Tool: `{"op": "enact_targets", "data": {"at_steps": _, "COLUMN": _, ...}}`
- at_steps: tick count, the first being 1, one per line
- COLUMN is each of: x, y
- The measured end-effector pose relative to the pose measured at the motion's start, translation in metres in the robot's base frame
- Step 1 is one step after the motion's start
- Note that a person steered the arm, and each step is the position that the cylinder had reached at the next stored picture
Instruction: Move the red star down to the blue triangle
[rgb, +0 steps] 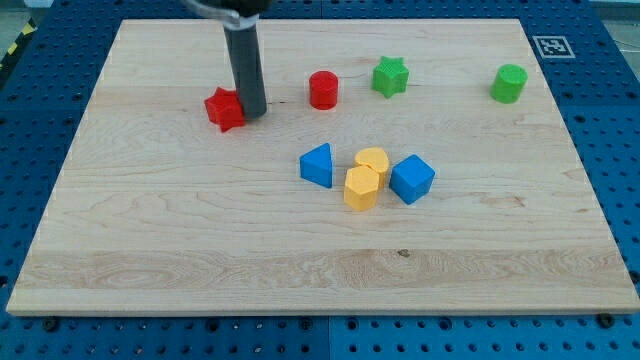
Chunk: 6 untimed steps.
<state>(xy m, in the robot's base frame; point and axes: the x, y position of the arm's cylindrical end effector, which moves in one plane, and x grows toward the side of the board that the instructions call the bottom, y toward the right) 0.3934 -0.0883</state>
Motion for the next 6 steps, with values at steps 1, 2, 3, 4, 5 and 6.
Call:
{"op": "enact_targets", "data": {"at_steps": 1, "x": 0.026, "y": 0.002}}
{"op": "enact_targets", "data": {"at_steps": 2, "x": -0.017, "y": 0.008}}
{"op": "enact_targets", "data": {"at_steps": 3, "x": -0.067, "y": 0.005}}
{"op": "enact_targets", "data": {"at_steps": 4, "x": -0.059, "y": -0.031}}
{"op": "enact_targets", "data": {"at_steps": 5, "x": 0.001, "y": -0.035}}
{"op": "enact_targets", "data": {"at_steps": 6, "x": 0.044, "y": -0.035}}
